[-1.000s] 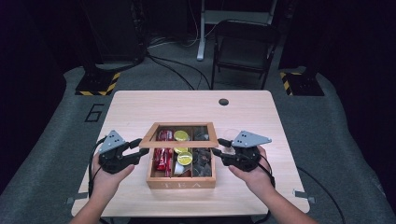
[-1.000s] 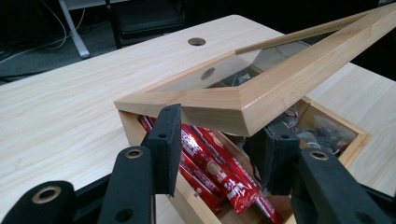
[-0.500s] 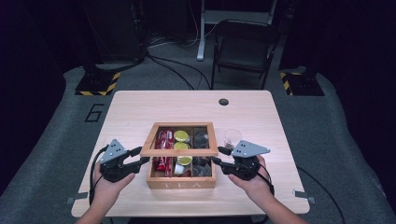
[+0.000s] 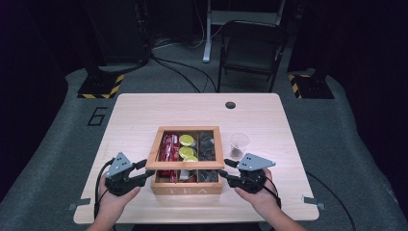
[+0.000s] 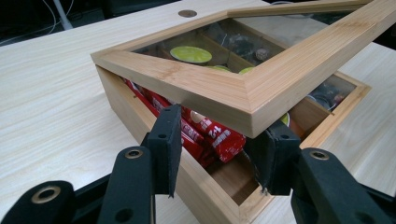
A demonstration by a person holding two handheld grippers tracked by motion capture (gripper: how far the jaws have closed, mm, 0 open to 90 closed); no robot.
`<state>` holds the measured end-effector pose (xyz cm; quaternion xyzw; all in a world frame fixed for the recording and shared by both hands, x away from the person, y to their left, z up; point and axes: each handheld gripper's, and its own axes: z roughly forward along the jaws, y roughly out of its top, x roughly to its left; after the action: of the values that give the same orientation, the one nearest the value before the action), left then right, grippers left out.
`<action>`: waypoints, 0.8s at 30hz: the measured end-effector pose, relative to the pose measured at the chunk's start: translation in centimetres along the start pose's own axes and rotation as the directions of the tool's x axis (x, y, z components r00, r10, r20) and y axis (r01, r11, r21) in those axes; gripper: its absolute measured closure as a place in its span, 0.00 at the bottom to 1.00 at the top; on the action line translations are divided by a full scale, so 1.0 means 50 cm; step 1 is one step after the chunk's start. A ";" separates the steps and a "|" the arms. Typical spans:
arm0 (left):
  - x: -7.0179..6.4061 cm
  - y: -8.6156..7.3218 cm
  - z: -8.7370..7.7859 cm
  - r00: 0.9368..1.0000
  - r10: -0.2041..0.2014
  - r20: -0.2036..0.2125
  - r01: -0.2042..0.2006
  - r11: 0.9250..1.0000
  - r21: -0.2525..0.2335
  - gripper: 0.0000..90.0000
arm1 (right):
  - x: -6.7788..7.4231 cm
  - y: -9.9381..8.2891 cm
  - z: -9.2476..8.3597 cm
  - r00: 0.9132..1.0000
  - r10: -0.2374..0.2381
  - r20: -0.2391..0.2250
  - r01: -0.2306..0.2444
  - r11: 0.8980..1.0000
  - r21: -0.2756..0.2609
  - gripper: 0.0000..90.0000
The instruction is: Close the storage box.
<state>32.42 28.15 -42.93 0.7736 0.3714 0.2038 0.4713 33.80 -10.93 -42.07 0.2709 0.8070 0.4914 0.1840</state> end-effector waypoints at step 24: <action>-0.007 -0.049 0.017 1.000 -0.001 0.011 0.001 0.999 0.049 0.62 | 0.015 -0.051 0.021 1.000 0.003 0.009 -0.004 0.999 0.040 0.63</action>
<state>31.82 28.08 -45.47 0.7858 0.3740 0.1903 0.4543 33.12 -10.68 -44.86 0.2782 0.8153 0.4743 0.1815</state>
